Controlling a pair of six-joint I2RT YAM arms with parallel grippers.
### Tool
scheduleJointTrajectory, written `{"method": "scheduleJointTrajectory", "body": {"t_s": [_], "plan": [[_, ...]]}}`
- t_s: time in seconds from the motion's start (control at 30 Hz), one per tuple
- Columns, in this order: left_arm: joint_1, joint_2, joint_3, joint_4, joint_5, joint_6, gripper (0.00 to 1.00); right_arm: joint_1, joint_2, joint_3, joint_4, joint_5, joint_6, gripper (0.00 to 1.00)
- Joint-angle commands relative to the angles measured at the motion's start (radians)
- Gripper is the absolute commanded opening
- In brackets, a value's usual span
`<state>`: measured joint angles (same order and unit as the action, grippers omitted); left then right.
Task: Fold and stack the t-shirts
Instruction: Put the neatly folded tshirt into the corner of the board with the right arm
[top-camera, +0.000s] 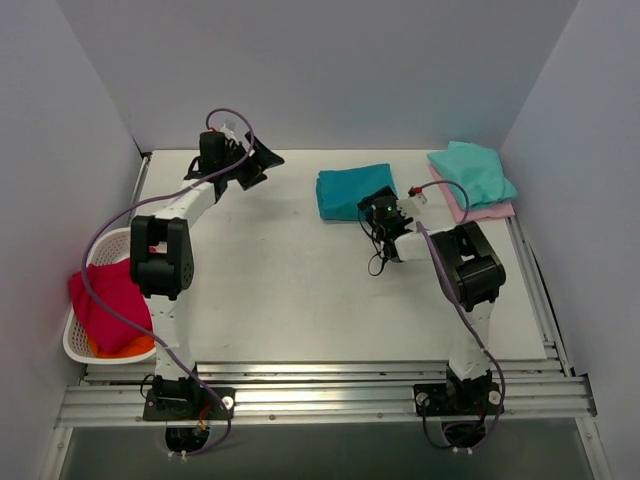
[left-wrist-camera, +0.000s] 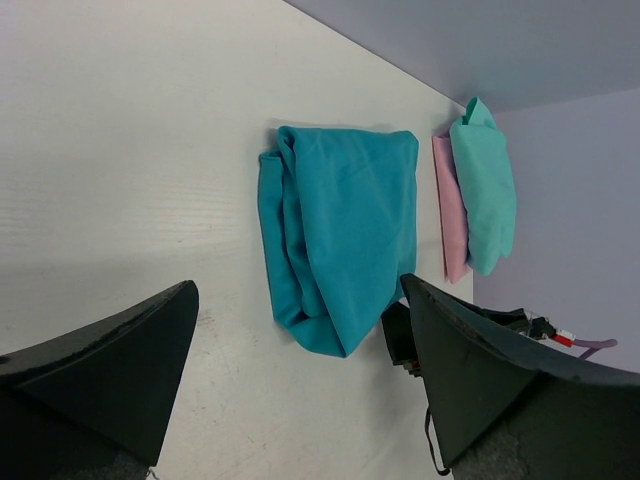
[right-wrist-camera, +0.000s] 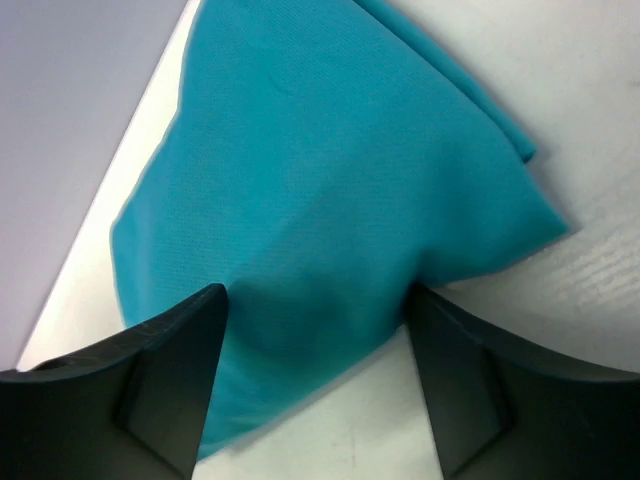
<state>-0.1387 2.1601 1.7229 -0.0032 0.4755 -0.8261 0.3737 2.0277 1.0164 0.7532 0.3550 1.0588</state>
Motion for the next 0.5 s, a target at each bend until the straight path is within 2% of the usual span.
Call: {"method": "scheduleJointTrajectory", "body": {"t_s": [0.0, 0.03, 0.07, 0.1, 0.17, 0.2, 0.37, 0.47], "plan": [[0.021, -0.013, 0.000, 0.037, 0.015, 0.018, 0.96, -0.005, 0.106, -0.022, -0.095, -0.059, 0.007, 0.63], [0.022, -0.016, -0.002, 0.037, 0.018, 0.016, 0.96, -0.010, 0.112, -0.019, -0.095, -0.059, 0.007, 0.46], [0.027, -0.017, -0.006, 0.040, 0.020, 0.015, 0.96, -0.013, 0.120, -0.007, -0.095, -0.066, 0.003, 0.35], [0.028, -0.019, -0.008, 0.040, 0.021, 0.013, 0.96, -0.018, 0.130, 0.001, -0.109, -0.070, 0.001, 0.19], [0.031, -0.020, -0.014, 0.048, 0.025, 0.010, 0.96, -0.028, 0.138, 0.017, -0.114, -0.080, -0.009, 0.05], [0.034, -0.020, -0.017, 0.052, 0.029, 0.005, 0.96, -0.033, 0.143, 0.022, -0.120, -0.080, -0.013, 0.00], [0.042, -0.023, -0.022, 0.060, 0.038, -0.002, 0.96, -0.059, 0.129, 0.056, -0.137, -0.079, -0.042, 0.00], [0.044, -0.032, -0.029, 0.065, 0.040, -0.004, 0.96, -0.070, 0.094, 0.131, -0.214, -0.077, -0.077, 0.00]]}}
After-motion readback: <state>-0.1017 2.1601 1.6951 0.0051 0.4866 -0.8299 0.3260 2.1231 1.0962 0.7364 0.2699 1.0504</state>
